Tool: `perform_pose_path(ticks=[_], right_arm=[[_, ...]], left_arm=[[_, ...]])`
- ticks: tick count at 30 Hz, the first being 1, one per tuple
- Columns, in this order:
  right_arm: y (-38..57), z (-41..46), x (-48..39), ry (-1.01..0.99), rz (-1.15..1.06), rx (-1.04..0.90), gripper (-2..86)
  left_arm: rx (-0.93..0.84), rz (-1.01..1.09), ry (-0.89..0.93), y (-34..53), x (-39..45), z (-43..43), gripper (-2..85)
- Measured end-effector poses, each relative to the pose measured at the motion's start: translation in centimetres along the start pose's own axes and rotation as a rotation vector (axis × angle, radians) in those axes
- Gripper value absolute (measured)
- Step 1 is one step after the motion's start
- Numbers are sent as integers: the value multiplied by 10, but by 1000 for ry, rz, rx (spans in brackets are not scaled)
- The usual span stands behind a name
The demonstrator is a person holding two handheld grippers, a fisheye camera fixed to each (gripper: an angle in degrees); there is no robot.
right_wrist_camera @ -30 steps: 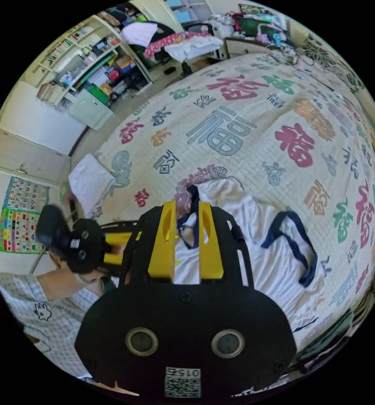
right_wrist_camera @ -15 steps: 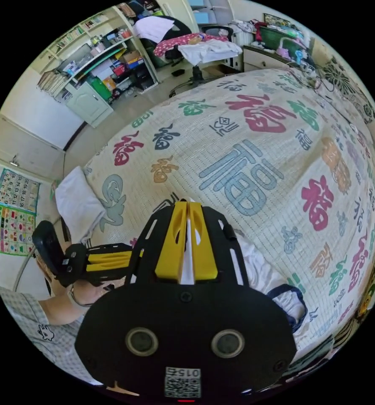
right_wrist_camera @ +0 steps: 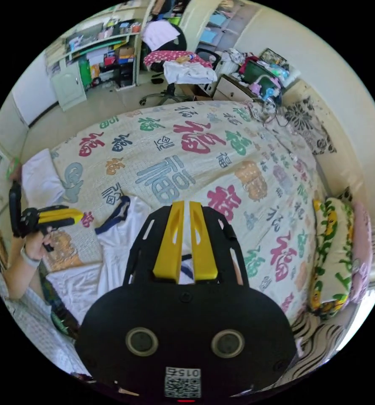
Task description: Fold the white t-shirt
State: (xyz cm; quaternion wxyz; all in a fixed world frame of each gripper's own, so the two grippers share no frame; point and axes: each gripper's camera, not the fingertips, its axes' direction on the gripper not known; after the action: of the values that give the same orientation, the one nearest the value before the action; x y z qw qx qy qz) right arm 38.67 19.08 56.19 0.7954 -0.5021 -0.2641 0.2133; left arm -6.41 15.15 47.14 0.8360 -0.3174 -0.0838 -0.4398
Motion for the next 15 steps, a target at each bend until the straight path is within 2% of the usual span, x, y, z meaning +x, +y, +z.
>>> perform_pose_path(ticks=[3, 7, 11, 13, 15], right_arm=[[61, 9, 40, -71, 119, -61, 27], [138, 42, 77, -31, 328, -240, 57], [163, 65, 88, -57, 372, -313, 54], [166, 78, 95, -64, 380, -353, 13], [165, 80, 102, -25, 378, -331, 3]], left_arm=[[-88, 130, 146, -35, 31, 25, 73], [-265, 374, 94, -69, 98, 88, 92], [-548, 541, 28, -83, 141, 164, 46], [-556, 548, 25, -94, 147, 176, 23], [-487, 508, 25, -111, 149, 173, 10]])
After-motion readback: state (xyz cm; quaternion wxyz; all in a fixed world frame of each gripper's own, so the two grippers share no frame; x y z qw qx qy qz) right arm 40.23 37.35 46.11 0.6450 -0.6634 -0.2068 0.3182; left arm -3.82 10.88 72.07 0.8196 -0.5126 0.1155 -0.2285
